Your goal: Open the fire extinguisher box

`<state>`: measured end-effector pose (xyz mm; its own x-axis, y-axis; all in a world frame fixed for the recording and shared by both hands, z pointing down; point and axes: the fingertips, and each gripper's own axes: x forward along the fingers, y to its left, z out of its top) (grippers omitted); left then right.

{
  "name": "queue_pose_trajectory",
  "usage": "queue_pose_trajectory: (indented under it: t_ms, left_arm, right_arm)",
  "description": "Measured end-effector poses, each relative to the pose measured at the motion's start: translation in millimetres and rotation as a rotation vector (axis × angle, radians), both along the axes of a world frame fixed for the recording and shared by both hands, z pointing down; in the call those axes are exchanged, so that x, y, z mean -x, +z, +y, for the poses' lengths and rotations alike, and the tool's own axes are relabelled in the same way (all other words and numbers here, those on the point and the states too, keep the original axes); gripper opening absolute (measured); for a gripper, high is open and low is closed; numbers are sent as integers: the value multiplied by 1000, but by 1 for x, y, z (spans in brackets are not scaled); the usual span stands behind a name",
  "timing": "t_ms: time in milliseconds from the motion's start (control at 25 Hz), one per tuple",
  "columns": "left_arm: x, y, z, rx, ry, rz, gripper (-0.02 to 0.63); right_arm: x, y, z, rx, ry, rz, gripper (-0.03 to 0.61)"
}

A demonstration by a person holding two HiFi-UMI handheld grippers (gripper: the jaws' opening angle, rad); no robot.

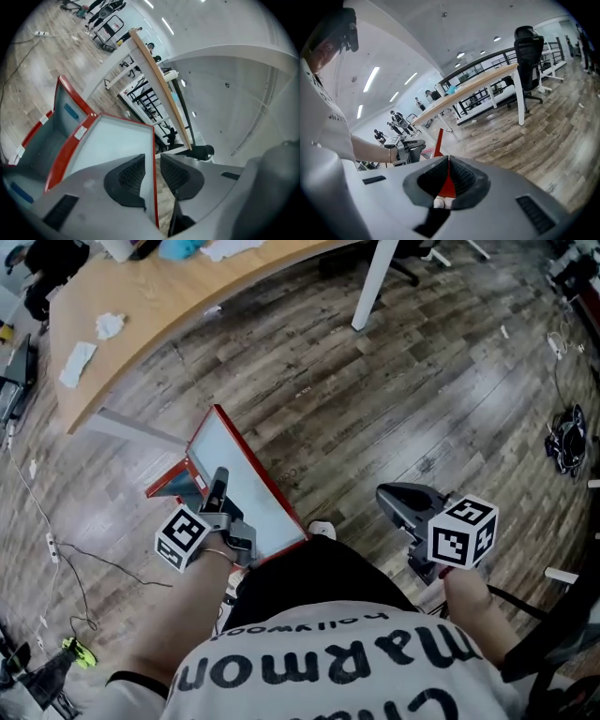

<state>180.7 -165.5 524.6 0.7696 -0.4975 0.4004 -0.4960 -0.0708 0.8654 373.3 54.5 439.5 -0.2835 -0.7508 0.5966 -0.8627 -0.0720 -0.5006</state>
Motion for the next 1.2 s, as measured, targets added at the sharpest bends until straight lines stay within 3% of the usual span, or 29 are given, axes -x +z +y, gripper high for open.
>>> queue_pose_trajectory:
  t_ms: [240, 320, 480, 560, 640, 720, 840, 960, 1080, 1200]
  left_arm:
    - [111, -45, -23, -63, -72, -1, 43]
    - [160, -57, -31, -52, -151, 22, 43]
    - [289, -75, -59, -57, -401, 111, 42]
    - [350, -80, -69, -72, -464, 130, 38]
    - [401, -86, -74, -92, -479, 95, 34]
    - [437, -99, -80, -138, -448, 75, 32]
    - [465, -127, -90, -247, -334, 76, 32]
    - [478, -147, -92, -362, -187, -78, 29]
    - [450, -170, -89, -516, 45, -157, 20]
    - [406, -198, -81, -647, 246, -158, 17]
  right_arm:
    - [54, -31, -55, -44, -72, 78, 12]
    - [79, -38, -75, -47, -92, 100, 12]
    - [135, -44, -126, -83, -115, 157, 12]
    - [165, -45, -138, -84, -99, 196, 12]
    - [189, -46, -149, -83, -76, 240, 12]
    - [213, -50, -164, -97, -51, 255, 12]
    - [259, -58, -184, -119, -60, 232, 12]
    - [297, -71, -194, -131, -112, 247, 12]
    - [327, -87, -196, -159, -125, 180, 12]
    - [356, -117, -198, -256, -149, 79, 12]
